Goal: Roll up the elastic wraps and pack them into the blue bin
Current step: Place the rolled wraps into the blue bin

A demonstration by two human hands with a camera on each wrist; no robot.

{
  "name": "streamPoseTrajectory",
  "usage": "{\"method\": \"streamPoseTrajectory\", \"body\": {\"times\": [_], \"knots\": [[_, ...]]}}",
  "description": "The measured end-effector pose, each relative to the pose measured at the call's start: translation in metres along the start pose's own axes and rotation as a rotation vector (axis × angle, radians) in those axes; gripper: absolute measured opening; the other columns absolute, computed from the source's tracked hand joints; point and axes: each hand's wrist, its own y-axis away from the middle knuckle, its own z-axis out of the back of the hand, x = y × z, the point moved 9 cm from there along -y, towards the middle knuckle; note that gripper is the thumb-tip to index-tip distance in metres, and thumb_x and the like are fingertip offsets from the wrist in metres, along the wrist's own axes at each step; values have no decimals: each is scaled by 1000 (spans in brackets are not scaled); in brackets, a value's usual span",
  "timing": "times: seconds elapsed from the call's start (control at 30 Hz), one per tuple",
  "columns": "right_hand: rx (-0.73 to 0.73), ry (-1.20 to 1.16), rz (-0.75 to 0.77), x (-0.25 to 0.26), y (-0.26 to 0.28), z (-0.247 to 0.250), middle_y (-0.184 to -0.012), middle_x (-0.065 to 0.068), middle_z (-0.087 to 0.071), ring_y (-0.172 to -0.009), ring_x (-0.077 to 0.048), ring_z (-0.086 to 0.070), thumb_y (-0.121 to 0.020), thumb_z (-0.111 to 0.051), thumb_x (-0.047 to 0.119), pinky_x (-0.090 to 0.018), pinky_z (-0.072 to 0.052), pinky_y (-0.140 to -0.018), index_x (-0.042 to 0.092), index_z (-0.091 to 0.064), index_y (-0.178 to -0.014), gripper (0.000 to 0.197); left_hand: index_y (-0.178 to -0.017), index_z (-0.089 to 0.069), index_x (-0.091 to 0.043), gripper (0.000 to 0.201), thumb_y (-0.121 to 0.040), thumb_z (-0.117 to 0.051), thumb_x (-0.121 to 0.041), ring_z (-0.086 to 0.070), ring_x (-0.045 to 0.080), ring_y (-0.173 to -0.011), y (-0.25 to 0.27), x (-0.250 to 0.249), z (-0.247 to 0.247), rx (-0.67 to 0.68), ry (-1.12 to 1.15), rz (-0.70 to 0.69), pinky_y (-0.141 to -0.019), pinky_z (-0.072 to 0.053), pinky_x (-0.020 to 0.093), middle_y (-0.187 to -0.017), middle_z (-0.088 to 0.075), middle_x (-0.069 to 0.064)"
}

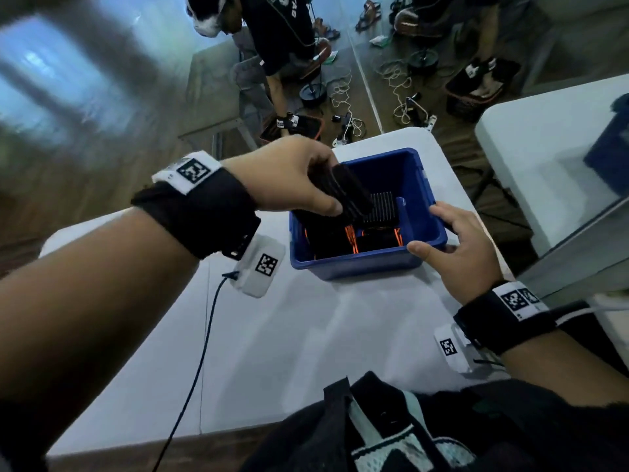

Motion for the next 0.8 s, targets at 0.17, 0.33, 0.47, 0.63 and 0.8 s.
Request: {"method": "streamPoseTrajectory", "body": {"times": [0.17, 0.33, 0.47, 0.63, 0.8], "knots": [[7, 12, -28, -1, 0, -1, -141, 7, -50, -124, -4, -51, -74, -86, 24, -18, -52, -86, 20, -57, -137, 69, -101, -70, -18, 37, -71, -85, -33, -68, 15, -85, -81, -22, -19, -88, -193, -51, -71, -52, 29, -90, -71, -4], [1, -29, -31, 3, 1, 0, -135, 10, -51, -118, 10, -50, -73, -87, 22, -13, -51, -85, 23, -58, -134, 68, -106, -69, -20, 51, -65, -88, -42, -65, 22, -87, -128, -18, -68, 47, -442, -46, -72, -52, 30, -91, -68, -2], [-1, -45, -65, 0, 1, 0, -137, 11, -51, -124, 0, -52, -72, -88, 26, -23, -55, -88, 24, -57, -136, 70, -105, -70, -17, 48, -66, -89, -38, -67, 25, -88, -146, -7, -96, 168, -545, 4, -75, -56, 32, -95, -72, 3], [-1, -69, -102, -1, 2, 0, -136, 14, -51, -122, 7, -51, -71, -88, 25, -23, -56, -89, 27, -57, -136, 72, -101, -72, -13, 41, -69, -88, -31, -68, 25, -83, -154, 4, -119, 232, -562, 37, -65, -48, 30, -92, -73, 5], [2, -67, -115, -2, 1, -1, -137, 15, -51, -122, 8, -51, -71, -88, 25, -18, -54, -87, 28, -57, -136, 72, -91, -70, -18, 27, -71, -86, -26, -69, 25, -80, -159, 2, -122, 284, -624, 30, -68, -56, 35, -86, -73, 3]]}}
